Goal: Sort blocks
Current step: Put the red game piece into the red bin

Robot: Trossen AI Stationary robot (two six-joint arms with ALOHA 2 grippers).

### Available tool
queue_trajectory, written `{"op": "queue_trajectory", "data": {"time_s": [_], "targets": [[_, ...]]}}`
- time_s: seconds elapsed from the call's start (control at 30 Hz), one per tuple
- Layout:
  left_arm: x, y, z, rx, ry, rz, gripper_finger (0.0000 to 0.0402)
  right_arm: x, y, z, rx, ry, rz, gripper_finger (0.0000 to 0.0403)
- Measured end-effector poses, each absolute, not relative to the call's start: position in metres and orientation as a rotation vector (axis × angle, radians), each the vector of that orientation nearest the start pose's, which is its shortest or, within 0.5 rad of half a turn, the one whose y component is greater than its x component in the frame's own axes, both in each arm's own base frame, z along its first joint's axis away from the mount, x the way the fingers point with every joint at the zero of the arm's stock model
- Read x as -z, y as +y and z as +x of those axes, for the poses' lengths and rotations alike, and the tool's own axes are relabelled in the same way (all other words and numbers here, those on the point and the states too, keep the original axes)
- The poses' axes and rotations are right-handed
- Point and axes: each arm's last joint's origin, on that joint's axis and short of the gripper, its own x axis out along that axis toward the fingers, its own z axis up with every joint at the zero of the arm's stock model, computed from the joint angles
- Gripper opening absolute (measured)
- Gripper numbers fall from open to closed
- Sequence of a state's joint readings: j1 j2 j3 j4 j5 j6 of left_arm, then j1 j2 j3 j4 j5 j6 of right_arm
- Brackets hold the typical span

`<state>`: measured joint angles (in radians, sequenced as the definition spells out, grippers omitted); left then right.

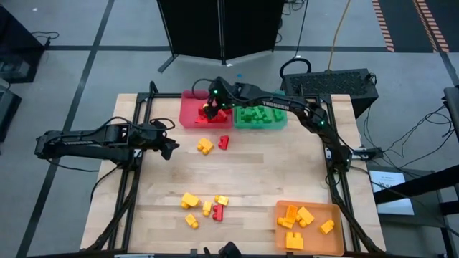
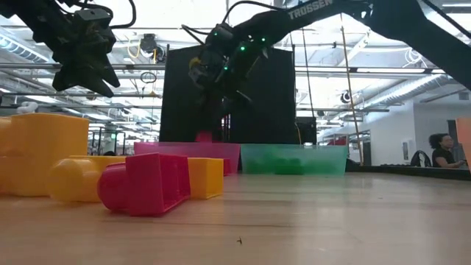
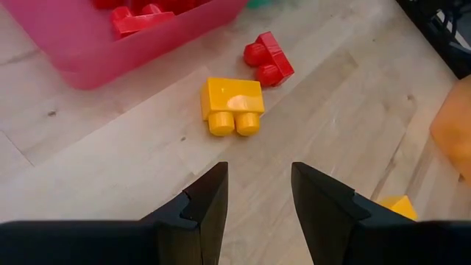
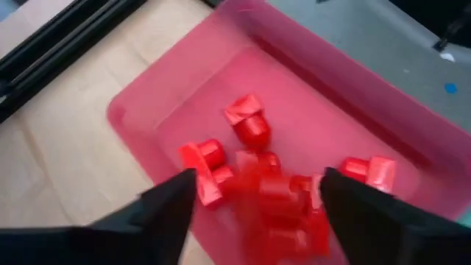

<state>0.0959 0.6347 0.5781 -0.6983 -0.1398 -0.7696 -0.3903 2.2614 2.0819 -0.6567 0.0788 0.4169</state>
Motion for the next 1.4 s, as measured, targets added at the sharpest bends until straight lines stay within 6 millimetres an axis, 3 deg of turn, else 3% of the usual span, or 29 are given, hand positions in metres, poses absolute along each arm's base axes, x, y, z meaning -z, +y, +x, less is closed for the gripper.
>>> {"op": "queue_trajectory", "data": {"time_s": [0.1,0.2,0.43,0.53,0.63,1.23,1.4], "targets": [[-0.240,0.016,0.125,-0.503,0.631,-0.712,0.0153,-0.249,-0.194,0.466,0.623,0.733,0.540,0.0342],[-0.240,0.016,0.125,-0.504,0.631,-0.714,0.0153,-0.248,-0.188,0.463,0.637,0.773,0.574,0.0358],[-0.240,0.016,0.125,-0.503,0.632,-0.714,0.0153,-0.264,-0.111,0.463,0.461,1.032,0.338,0.0349],[-0.240,0.016,0.125,-0.504,0.631,-0.714,0.0153,-0.261,-0.079,0.462,0.429,1.130,0.221,0.0346],[-0.240,0.016,0.125,-0.508,0.629,-0.713,0.0153,-0.252,-0.062,0.465,0.412,1.184,0.105,0.0346],[-0.240,0.016,0.125,-0.513,0.628,-0.718,0.0153,-0.151,-0.082,0.485,0.476,1.377,0.219,0.0345],[-0.240,0.016,0.125,-0.513,0.627,-0.718,0.0153,-0.140,-0.082,0.486,0.557,1.384,0.316,0.0343]]}}
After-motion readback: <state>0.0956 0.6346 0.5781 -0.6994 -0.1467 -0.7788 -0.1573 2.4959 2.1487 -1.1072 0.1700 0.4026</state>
